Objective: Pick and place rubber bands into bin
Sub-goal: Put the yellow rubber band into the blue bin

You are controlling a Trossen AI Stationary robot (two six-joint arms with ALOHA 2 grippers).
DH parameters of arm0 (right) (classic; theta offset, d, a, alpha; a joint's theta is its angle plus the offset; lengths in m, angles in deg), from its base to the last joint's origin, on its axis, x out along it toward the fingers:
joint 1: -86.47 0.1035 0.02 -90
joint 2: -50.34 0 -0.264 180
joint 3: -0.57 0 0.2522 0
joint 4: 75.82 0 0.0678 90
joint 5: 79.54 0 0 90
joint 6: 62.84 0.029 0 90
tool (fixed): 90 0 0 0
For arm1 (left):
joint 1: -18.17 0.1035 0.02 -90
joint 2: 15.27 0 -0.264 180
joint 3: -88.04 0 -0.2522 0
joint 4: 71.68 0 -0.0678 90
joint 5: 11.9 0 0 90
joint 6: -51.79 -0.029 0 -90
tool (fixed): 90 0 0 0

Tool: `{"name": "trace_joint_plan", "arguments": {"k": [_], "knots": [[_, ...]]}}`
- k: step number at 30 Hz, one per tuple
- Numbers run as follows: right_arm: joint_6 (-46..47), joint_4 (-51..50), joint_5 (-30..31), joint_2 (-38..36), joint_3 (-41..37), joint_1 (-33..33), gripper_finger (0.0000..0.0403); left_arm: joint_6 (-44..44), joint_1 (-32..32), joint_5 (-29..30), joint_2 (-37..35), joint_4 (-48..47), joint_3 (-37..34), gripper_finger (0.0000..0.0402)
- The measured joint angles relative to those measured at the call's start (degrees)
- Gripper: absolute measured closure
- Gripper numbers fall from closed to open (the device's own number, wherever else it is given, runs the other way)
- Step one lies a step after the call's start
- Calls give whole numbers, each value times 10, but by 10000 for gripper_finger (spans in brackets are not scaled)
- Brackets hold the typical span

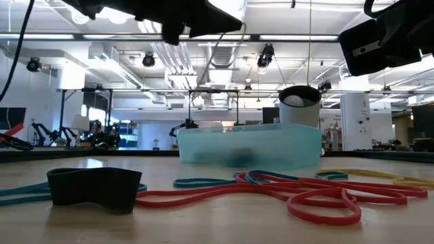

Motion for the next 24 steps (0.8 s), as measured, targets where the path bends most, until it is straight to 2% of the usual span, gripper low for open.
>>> {"name": "trace_joint_plan", "arguments": {"k": [7, 15, 24], "knots": [[0, 0, 0, 0, -1, 0, 326, -8, 76, -14, -8, -30, 31, 402], [0, 0, 0, 0, -3, 0, 326, 67, 171, -125, -5, -74, 49, 402], [0, 1, 0, 0, -4, 0, 326, 136, 209, -157, -5, -89, 47, 402]]}}
